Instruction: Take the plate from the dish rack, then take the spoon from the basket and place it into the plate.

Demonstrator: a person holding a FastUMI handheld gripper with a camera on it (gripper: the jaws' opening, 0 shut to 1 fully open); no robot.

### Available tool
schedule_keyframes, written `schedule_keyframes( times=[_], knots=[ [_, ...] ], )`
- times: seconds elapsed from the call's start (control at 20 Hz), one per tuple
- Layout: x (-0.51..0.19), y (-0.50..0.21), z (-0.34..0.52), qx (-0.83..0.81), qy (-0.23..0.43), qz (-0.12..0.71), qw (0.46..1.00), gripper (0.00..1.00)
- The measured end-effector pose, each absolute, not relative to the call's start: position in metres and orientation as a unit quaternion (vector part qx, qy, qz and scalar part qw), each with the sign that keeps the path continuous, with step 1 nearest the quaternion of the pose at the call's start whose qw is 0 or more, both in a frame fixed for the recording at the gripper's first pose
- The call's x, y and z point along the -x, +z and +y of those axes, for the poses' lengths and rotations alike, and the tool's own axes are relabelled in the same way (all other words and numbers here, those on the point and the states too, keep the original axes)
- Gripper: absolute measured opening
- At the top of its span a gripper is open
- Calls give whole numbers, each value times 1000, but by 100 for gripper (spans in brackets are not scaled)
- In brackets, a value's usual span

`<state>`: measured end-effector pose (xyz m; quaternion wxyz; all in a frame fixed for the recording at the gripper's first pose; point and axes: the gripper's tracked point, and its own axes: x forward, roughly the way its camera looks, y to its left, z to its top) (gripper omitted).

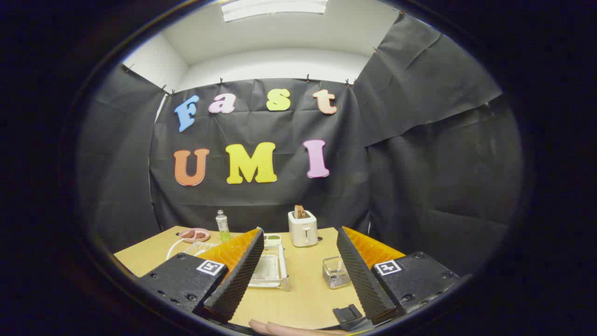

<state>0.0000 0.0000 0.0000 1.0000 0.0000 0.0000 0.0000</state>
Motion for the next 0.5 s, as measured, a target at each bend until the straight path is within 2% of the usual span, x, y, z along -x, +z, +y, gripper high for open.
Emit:
schedule_keyframes(
  times=[0.35,0.5],
  knots=[
    [-1,2,-5,12,-20,-9,1000,100],
    [2,0,2,10,-7,-5,1000,100]
  ],
)
